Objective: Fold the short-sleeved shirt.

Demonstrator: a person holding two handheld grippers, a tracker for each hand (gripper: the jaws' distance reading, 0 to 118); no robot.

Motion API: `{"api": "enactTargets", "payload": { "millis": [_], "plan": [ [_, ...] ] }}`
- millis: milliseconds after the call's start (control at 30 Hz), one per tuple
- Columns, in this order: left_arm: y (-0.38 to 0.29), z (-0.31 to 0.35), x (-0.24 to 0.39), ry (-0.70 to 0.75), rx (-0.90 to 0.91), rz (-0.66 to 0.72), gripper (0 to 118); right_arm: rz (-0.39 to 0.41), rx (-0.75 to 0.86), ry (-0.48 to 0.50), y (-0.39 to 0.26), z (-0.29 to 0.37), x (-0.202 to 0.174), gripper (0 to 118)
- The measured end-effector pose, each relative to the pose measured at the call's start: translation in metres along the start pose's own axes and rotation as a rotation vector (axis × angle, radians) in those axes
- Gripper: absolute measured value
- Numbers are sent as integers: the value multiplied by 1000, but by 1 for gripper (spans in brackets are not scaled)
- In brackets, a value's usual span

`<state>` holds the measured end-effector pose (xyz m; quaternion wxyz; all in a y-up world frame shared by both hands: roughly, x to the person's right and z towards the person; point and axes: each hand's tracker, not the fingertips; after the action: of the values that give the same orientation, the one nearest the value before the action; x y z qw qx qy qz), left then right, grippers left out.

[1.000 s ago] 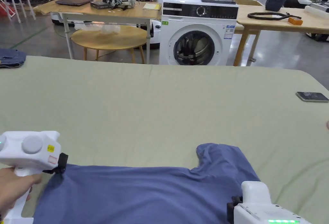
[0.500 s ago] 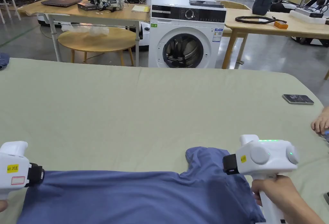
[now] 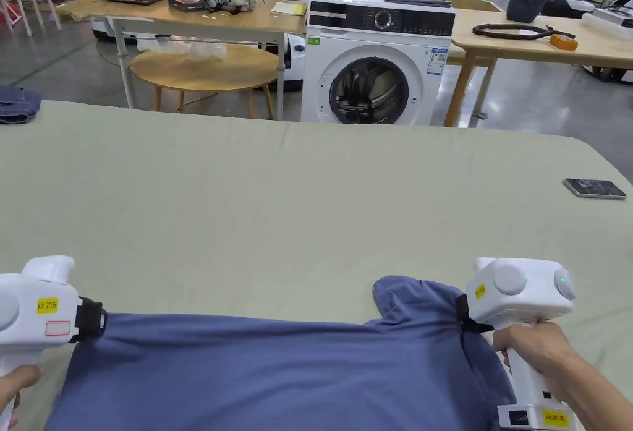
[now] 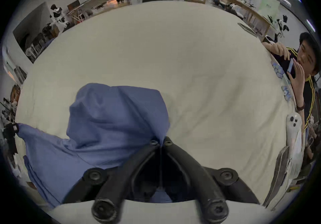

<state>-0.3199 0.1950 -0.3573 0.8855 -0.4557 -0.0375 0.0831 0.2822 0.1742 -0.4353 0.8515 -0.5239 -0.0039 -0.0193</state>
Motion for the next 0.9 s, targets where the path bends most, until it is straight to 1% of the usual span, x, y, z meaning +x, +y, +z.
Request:
{"api": "enactTargets", "payload": {
  "millis": [67,167,267,333,433,467,633,900],
  "plan": [
    [-2,3,0,2,3,-4,0,16,49,-7,-5,15,-1,0],
    [-5,12,-2,-2,13,-5,0,-3,105,1,-13,42,0,0],
    [-8,19,-4,-2,31,-3,0,18,168,-7,-32,80,-7,0],
    [-13,34,-13,-6,48,3,0,30,190,-17,-43,105,-7,0],
    [-21,57,-19,-22,84,16,0,23,226,-12,-65,140,-8,0],
    [-26,69,-13,-28,96,19,0,23,234,-12,-70,150,-8,0],
    [-48,108,-18,-57,118,14,0,42,255,-6,-110,188,-8,0],
    [-111,135,-27,-79,92,19,0,50,229,9,-181,208,-2,0]
  ]
}}
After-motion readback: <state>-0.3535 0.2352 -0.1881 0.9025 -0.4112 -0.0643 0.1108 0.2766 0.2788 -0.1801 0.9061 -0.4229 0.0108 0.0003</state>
